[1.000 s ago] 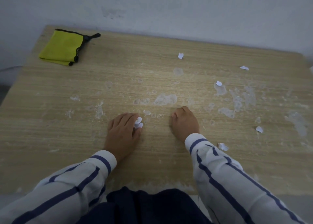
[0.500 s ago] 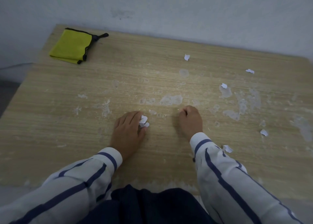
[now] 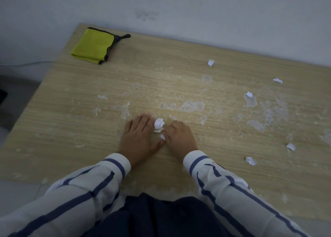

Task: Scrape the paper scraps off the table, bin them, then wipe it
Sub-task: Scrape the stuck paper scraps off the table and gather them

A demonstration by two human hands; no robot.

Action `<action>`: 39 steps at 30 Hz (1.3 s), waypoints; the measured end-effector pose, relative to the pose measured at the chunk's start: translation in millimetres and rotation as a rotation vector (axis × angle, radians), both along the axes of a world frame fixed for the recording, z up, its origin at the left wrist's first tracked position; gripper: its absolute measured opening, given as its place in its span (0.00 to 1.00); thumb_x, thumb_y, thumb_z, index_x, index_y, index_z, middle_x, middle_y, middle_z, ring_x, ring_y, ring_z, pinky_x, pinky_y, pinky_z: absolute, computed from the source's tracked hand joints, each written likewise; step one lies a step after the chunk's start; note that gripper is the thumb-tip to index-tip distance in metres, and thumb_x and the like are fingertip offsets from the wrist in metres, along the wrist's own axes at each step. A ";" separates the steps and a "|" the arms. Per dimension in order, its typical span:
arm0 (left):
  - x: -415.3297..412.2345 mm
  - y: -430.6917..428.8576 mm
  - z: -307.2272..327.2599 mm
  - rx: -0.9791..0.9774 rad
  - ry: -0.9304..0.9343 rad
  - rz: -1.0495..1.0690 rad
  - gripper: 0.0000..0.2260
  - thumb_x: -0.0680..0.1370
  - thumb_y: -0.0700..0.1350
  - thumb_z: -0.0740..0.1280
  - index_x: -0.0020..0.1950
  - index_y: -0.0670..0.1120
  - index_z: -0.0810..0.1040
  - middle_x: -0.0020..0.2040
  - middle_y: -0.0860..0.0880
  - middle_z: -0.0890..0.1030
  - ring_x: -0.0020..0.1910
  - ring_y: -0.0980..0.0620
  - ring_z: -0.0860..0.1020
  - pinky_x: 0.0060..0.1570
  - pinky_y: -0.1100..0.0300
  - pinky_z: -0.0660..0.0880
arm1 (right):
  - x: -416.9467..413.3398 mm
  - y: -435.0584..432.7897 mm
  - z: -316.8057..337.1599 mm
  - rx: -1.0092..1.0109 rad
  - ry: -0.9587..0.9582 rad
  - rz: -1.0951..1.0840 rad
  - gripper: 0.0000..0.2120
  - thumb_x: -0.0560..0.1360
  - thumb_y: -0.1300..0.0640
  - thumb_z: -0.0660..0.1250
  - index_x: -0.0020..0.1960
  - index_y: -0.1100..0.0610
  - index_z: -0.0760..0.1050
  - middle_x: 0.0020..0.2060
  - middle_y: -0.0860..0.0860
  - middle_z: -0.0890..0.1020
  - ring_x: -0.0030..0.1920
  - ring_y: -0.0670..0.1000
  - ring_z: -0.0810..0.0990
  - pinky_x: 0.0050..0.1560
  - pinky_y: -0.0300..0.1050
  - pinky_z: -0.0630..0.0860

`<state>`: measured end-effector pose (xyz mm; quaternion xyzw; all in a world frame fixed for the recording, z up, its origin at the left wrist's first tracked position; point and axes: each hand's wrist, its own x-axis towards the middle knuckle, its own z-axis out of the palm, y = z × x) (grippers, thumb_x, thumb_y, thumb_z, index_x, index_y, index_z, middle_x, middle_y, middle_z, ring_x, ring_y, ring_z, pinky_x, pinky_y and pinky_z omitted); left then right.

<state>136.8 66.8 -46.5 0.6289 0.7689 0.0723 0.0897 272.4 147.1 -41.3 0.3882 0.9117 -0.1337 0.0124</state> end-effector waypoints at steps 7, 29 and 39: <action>-2.4 -0.9 -4.0 -0.035 0.028 -0.002 0.37 0.74 0.68 0.48 0.74 0.45 0.61 0.74 0.45 0.63 0.74 0.45 0.59 0.70 0.47 0.54 | 2.9 -1.3 0.0 -0.145 0.069 -0.139 0.23 0.72 0.48 0.46 0.40 0.55 0.78 0.41 0.54 0.79 0.44 0.54 0.72 0.48 0.45 0.67; -4.4 -1.0 -3.3 0.044 -0.099 0.023 0.29 0.77 0.62 0.43 0.70 0.50 0.68 0.73 0.49 0.65 0.74 0.47 0.57 0.71 0.50 0.49 | -23.4 -0.3 20.5 -0.062 0.102 -0.132 0.08 0.77 0.61 0.57 0.49 0.64 0.73 0.47 0.60 0.77 0.47 0.59 0.74 0.48 0.50 0.70; -3.6 4.1 -7.1 0.094 -0.091 0.118 0.22 0.77 0.58 0.51 0.59 0.53 0.79 0.66 0.50 0.75 0.69 0.47 0.67 0.67 0.49 0.58 | -12.9 -5.0 12.5 -0.052 0.059 0.024 0.09 0.68 0.63 0.66 0.47 0.60 0.81 0.39 0.59 0.80 0.41 0.60 0.77 0.44 0.51 0.75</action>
